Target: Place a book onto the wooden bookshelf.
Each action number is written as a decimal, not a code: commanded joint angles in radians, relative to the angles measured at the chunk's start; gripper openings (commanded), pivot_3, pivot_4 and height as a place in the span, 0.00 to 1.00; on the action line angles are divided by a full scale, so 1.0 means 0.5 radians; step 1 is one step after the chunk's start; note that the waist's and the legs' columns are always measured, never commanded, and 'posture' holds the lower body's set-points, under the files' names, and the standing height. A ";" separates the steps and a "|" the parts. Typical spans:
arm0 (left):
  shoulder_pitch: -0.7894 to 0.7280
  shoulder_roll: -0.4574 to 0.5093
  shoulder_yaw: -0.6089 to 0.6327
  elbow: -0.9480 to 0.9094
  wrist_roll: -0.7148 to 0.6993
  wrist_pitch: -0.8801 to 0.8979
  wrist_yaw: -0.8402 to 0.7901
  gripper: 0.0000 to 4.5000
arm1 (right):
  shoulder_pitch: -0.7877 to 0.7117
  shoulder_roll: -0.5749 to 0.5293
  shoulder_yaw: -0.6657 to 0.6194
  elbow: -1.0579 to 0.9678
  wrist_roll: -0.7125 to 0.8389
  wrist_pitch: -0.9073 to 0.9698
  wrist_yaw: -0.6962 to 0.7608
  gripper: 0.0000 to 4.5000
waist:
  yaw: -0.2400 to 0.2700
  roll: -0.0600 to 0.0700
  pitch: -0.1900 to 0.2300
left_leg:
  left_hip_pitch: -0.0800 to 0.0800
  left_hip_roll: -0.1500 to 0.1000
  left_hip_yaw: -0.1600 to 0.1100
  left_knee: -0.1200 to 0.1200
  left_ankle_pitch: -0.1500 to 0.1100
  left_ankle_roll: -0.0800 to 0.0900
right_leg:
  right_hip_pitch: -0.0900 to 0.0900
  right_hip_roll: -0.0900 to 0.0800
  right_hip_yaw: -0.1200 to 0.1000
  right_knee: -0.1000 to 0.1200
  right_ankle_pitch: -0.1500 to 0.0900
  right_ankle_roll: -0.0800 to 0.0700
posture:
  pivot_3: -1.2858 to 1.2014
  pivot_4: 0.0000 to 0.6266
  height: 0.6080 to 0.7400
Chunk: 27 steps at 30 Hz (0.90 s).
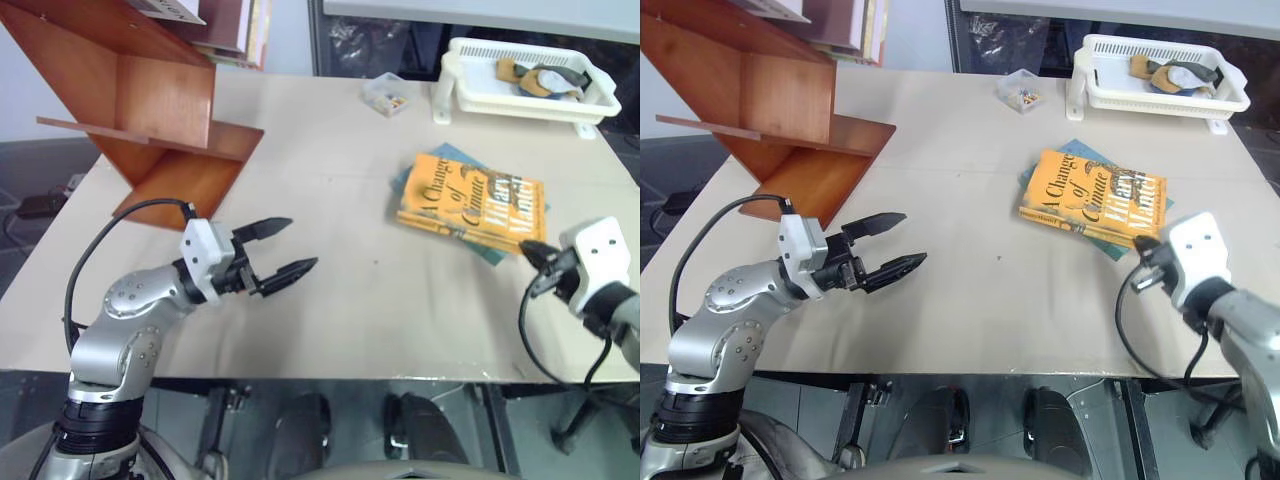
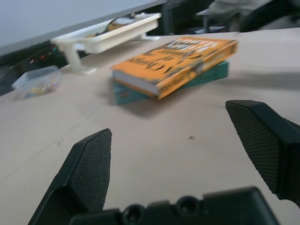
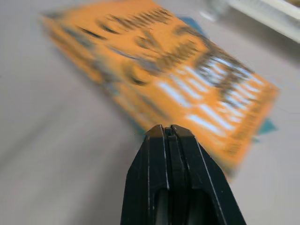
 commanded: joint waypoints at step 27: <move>0.085 0.016 -0.028 -0.255 0.019 -0.030 0.101 1.00 | -0.230 -0.354 0.218 0.515 -0.282 0.146 0.162 0.02 | -0.007 0.002 0.001 | -0.001 0.001 0.000 -0.002 0.000 0.000 | 0.000 0.006 0.001 -0.003 0.001 0.002 | 0.52 0.24 1.00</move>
